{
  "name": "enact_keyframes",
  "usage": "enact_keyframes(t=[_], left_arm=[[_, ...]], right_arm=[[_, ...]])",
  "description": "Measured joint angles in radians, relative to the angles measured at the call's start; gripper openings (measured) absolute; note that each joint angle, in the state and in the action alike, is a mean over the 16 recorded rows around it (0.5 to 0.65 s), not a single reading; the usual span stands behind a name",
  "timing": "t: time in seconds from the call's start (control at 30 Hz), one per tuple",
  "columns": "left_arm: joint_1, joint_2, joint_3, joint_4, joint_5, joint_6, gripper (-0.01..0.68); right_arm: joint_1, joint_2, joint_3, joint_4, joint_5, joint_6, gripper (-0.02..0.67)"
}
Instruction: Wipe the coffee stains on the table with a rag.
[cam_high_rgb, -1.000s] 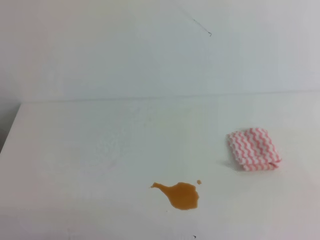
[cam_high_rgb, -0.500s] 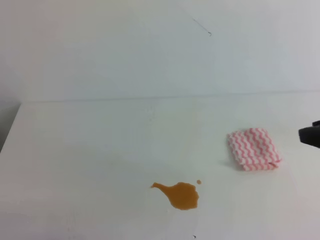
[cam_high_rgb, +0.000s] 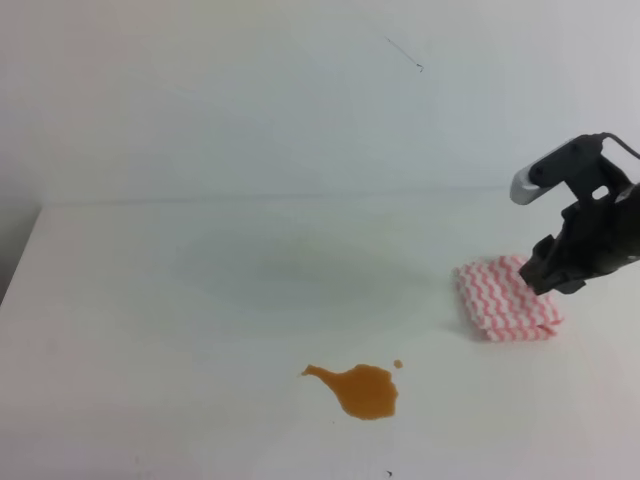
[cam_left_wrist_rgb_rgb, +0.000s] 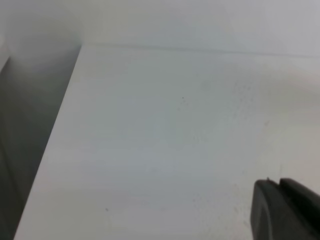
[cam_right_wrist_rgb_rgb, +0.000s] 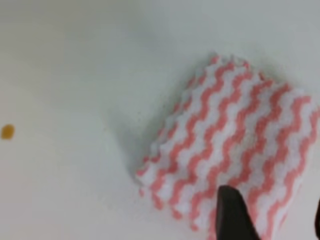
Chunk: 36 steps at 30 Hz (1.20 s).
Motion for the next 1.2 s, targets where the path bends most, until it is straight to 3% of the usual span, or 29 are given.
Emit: enact_keyframes(t=[0.57,0.87,1.07,1.2], left_arm=[[0.0,0.0,0.0,0.0,0.0,0.0,0.0],[0.0,0.0,0.0,0.0,0.0,0.0,0.0],[0.003,0.0,0.0,0.0,0.0,0.0,0.0],[0.006,0.0,0.0,0.0,-0.001,0.0,0.0]], right_arm=[[0.008,0.344,-0.234,-0.049,0.089,0.056,0.322],[0.063,0.39,-0.255,-0.044,0.139,0.055,0.165],[0.162,0.398,-0.262,-0.031,0.136,0.053,0.058],[0.248,0.402,-0.283,-0.022,0.128,0.055,0.032]])
